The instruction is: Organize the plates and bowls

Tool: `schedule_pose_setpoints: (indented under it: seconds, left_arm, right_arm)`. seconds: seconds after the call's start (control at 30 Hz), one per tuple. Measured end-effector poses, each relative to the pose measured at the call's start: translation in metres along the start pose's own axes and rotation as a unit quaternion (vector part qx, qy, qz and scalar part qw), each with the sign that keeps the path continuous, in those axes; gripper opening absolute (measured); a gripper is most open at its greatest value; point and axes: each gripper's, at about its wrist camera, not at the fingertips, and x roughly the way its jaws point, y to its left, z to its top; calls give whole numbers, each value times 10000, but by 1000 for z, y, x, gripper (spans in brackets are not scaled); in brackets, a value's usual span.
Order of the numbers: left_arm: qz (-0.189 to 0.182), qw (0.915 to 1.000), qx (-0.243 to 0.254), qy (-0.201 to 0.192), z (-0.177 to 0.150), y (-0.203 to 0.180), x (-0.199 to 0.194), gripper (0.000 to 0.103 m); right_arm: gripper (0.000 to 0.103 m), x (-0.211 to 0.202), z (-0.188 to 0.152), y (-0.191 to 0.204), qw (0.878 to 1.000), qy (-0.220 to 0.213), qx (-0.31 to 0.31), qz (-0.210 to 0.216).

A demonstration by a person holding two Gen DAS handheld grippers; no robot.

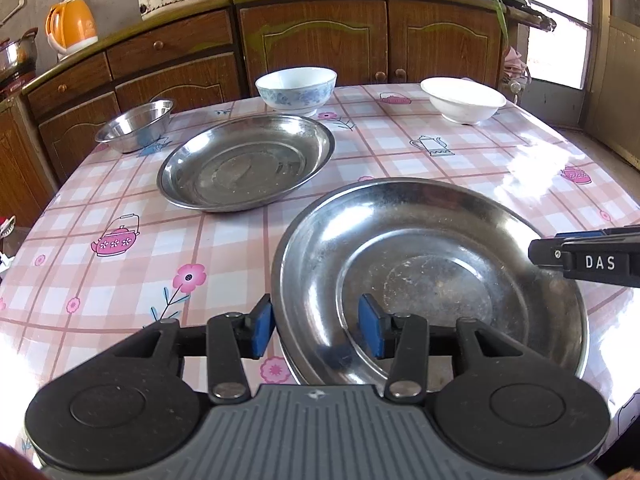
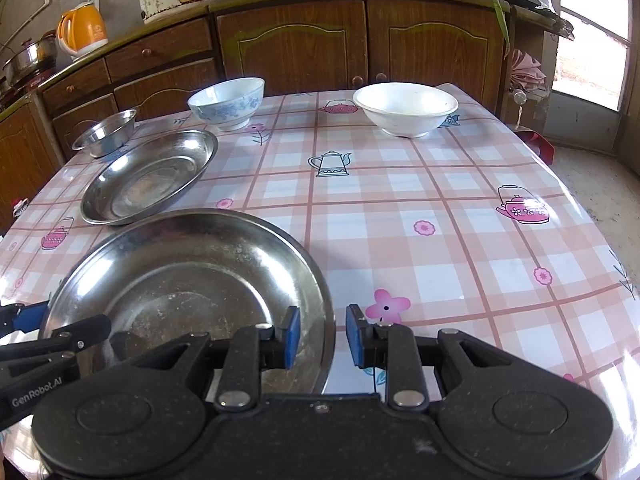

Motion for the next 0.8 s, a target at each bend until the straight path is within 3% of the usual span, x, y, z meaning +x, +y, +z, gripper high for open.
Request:
schedule_pose_setpoints:
  seconds: [0.3,0.8]
  left_arm:
    - [-93,9998,-126,-101,5,1,-9,49]
    - [-59,9977,-659,-150,21,29,-22,74]
  right_arm:
    - [44,-8,1,-5,9998,-163,137,-8]
    - [69,-26,13,9,9990,-404,100,191]
